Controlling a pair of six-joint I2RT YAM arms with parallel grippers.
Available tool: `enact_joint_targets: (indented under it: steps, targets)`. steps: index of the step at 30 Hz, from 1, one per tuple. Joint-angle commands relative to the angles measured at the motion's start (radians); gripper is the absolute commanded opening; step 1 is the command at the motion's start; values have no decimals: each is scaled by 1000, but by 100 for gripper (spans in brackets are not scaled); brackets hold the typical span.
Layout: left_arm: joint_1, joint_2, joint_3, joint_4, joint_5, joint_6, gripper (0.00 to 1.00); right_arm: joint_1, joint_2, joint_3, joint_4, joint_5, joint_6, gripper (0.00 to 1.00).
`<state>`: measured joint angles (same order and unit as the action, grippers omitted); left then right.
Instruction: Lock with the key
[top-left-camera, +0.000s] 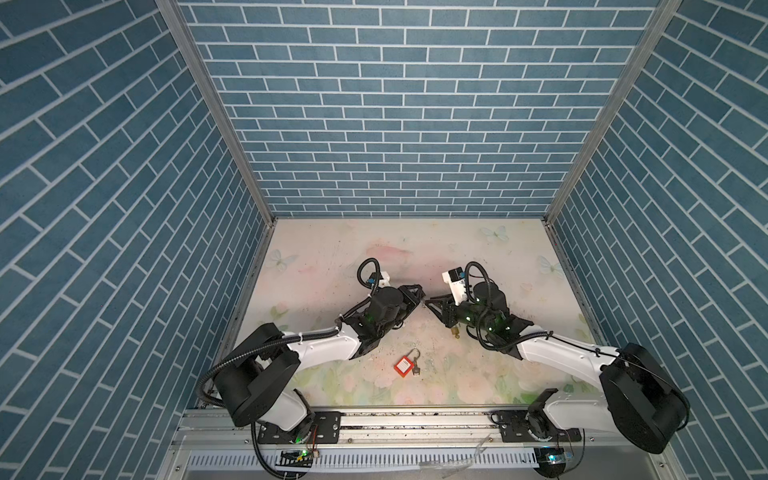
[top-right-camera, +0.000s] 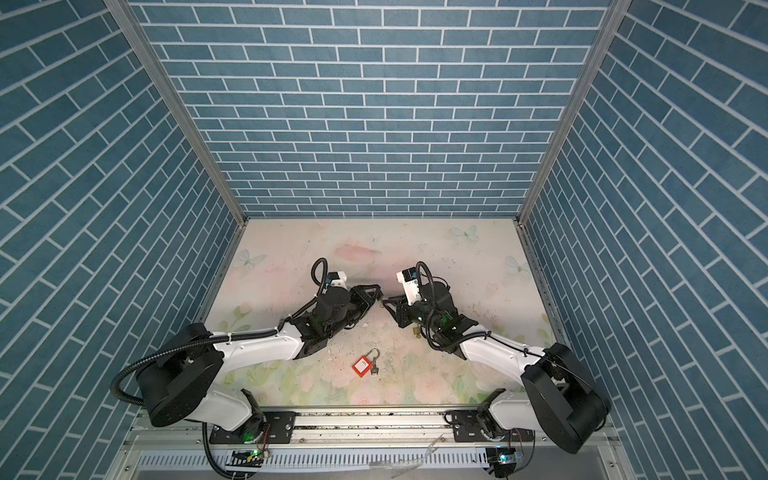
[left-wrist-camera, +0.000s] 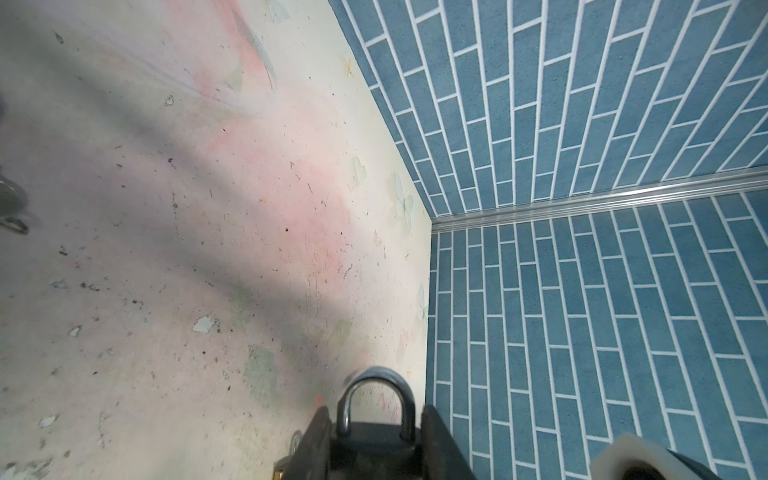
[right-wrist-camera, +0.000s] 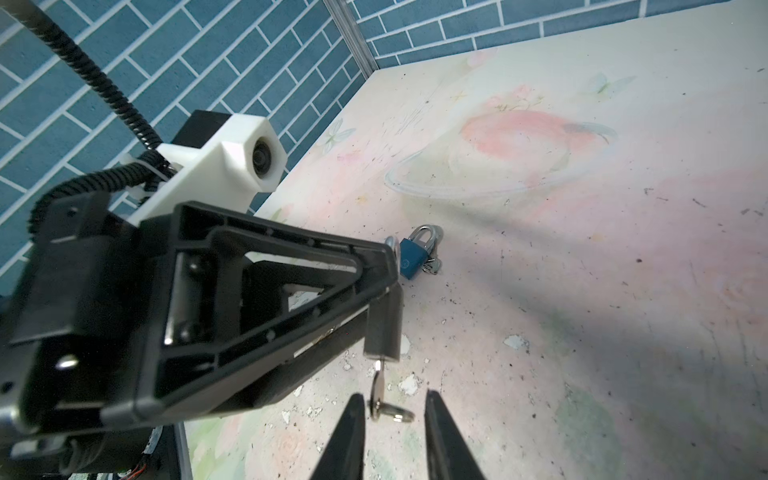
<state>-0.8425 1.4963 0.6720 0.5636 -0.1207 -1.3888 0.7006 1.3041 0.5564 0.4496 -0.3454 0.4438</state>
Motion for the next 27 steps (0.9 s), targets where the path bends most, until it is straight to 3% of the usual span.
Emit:
enact_joint_targets:
  steps: [1,17,27]
  targets:
    - [9,-10,-3,30,-2,-9,0,10,16,36,27,10,-26,23]
    - [24,-6,13,17,-23,-24,0,25,55,49,22,2,-24,1]
    - [96,-18,23,13,-57,-27,0,30,32,10,-3,-8,-13,0]
